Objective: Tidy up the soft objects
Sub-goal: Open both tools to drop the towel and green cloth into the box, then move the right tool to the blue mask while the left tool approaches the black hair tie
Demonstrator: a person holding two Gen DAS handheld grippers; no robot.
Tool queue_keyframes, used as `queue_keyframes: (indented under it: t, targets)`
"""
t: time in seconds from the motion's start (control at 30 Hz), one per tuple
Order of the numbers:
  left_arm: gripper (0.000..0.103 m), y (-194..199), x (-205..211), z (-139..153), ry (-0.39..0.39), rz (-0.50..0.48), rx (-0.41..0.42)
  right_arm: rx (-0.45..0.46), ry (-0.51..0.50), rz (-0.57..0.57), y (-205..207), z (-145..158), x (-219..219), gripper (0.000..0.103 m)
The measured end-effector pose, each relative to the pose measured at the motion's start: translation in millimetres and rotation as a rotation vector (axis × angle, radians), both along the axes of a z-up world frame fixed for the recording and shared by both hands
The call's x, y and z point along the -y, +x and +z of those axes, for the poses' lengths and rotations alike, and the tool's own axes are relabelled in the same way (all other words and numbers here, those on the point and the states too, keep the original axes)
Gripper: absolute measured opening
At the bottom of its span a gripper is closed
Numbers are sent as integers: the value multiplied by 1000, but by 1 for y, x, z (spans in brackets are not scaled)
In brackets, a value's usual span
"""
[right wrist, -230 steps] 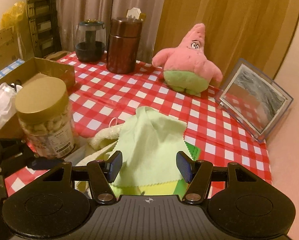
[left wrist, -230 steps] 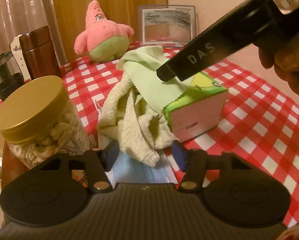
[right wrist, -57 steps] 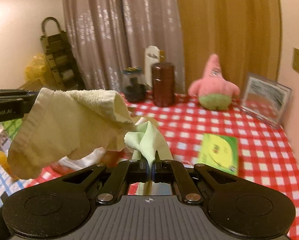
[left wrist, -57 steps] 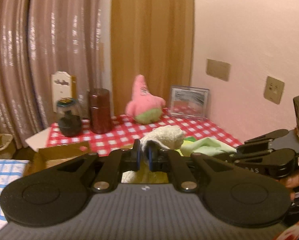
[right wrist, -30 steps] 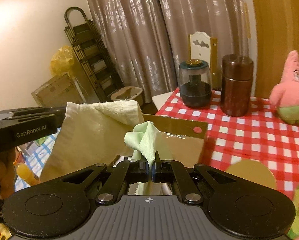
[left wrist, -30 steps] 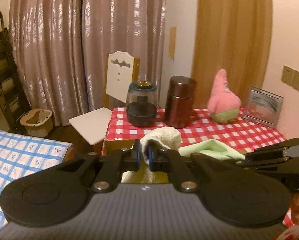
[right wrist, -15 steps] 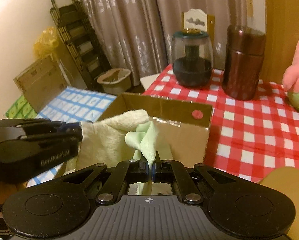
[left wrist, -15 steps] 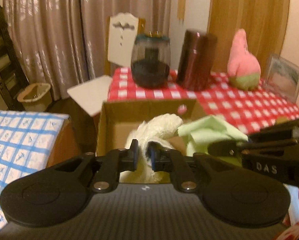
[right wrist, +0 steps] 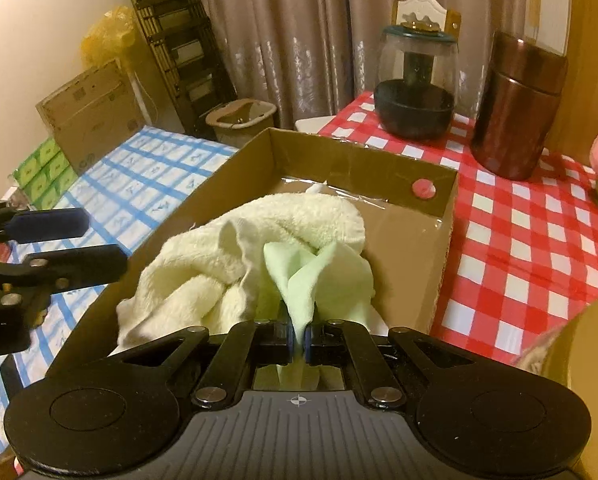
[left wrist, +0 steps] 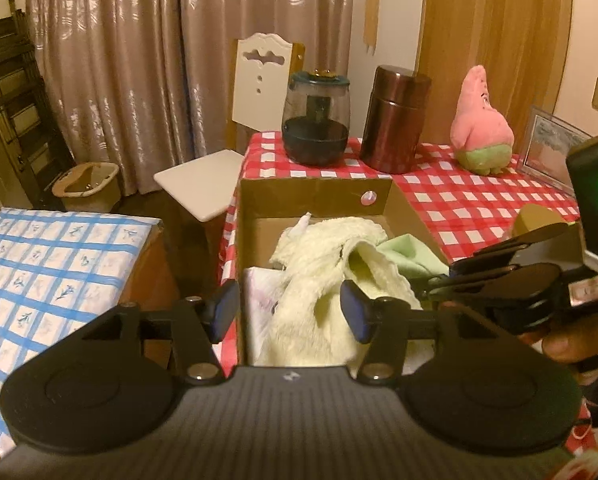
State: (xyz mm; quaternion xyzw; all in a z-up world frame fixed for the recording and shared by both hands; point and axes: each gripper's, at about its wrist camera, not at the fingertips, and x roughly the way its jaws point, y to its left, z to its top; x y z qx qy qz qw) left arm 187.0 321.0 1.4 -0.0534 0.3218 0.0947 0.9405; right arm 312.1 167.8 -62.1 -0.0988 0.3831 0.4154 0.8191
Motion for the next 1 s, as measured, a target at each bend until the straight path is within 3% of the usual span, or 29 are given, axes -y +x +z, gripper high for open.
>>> queue_keyframes:
  t: [0.07, 0.1, 0.13, 0.33, 0.53, 0.87, 1.0]
  targets:
    - [61, -11, 2, 5, -15, 16, 13, 10, 20, 2, -6, 6, 7, 37]
    - [65, -16, 3, 8, -27, 23, 20, 23, 33, -3, -10, 10, 12, 56]
    - [65, -20, 4, 10, -38, 32, 27, 35, 47, -8, -14, 14, 16, 60]
    - [68, -47, 20, 29, -32, 58, 64, 66, 100, -11, -42, 43, 50, 60]
    - [84, -70, 56, 47, -10, 33, 97, 106, 145, -72, -83, 67, 114, 60]
    - [86, -91, 138, 58, -61, -44, 148, 174, 123, -260, -130, 83, 222, 60]
    - [86, -93, 171, 58, -17, -68, 173, 174, 125, -312, -143, 83, 258, 60]
